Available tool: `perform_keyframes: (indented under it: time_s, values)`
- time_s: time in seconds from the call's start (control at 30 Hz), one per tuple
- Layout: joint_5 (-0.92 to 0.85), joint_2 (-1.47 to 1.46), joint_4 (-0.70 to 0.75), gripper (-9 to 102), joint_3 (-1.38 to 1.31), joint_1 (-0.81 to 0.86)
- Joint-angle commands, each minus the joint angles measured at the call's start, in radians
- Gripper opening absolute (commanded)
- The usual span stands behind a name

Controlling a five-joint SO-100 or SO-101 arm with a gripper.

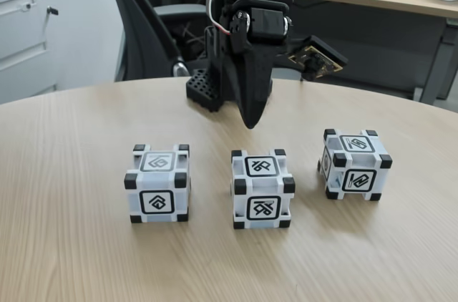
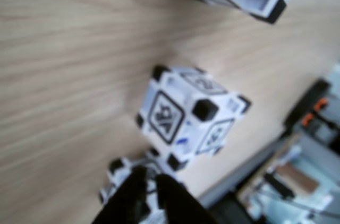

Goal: Stack cubes from left to right.

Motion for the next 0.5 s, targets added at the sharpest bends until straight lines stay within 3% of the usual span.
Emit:
perform_keyframes:
  time_s: [0.0,0.47]
  values:
    - [-0.018,0.005,-0.006,1,-0.003,-0.002]
    - [-0.055,0.005,-0.003,0,-0.003,-0.002]
